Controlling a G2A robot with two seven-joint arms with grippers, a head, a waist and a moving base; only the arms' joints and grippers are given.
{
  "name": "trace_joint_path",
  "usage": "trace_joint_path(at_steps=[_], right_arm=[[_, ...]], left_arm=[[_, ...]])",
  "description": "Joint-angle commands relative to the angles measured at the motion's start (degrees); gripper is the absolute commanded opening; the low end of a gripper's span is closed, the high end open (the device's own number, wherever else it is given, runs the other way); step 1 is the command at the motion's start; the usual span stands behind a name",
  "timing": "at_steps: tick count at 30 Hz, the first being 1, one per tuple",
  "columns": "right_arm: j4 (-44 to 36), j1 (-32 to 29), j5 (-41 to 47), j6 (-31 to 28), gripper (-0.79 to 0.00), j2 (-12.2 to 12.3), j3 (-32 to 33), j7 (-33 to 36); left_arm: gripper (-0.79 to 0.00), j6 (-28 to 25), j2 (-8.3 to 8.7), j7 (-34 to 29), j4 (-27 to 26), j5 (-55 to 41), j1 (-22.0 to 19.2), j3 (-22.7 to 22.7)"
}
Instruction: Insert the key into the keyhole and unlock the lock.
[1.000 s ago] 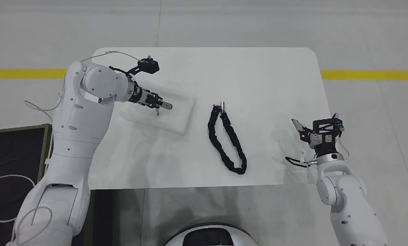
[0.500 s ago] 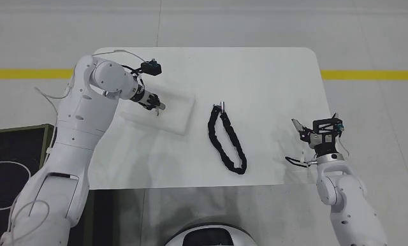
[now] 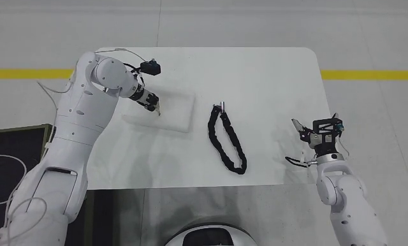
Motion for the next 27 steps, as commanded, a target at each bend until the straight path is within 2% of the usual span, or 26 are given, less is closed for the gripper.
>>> trace_joint_path(at_steps=[1,5,7,9,12,15,18,20,22,24,27], right_arm=[[0.0,0.0,0.0,0.0,0.0,0.0,0.0,0.0],[0.0,0.0,0.0,0.0,0.0,0.0,0.0,0.0],[0.0,0.0,0.0,0.0,0.0,0.0,0.0,0.0],[0.0,0.0,0.0,0.0,0.0,0.0,0.0,0.0],[0.0,0.0,0.0,0.0,0.0,0.0,0.0,0.0],[0.0,0.0,0.0,0.0,0.0,0.0,0.0,0.0],[0.0,0.0,0.0,0.0,0.0,0.0,0.0,0.0],[0.0,0.0,0.0,0.0,0.0,0.0,0.0,0.0],[0.0,0.0,0.0,0.0,0.0,0.0,0.0,0.0],[0.0,0.0,0.0,0.0,0.0,0.0,0.0,0.0],[0.0,0.0,0.0,0.0,0.0,0.0,0.0,0.0]], left_arm=[[-0.785,0.5,0.32,0.0,-1.6,0.5,0.3,-0.3],[-0.785,1.8,1.41,0.0,-8.0,2.7,2.2,-1.4],[-0.785,2.6,2.03,0.0,-12.7,6.4,3.9,-1.7],[-0.785,5.5,2.51,0.0,-16.8,11.6,6.2,-1.7],[-0.785,6.1,2.83,0.4,-20.2,12.7,8.3,-1.8],[-0.785,8.3,3.28,5.4,-23.6,13.6,10.6,-4.9],[-0.785,7.8,3.8,12.5,-25.7,5.4,14.7,-11.4],[-0.785,4.8,4.12,16.0,-24.6,-4.6,17.7,-16.5],[-0.785,0.2,4.31,18.0,-21.4,-16.6,19.8,-21.0],[-0.785,-3.9,4.4,16.7,-16.2,-27.8,20.8,-23.7],[-0.785,-9.1,4.34,11.8,-7.0,-42.0,19.3,-24.6]])
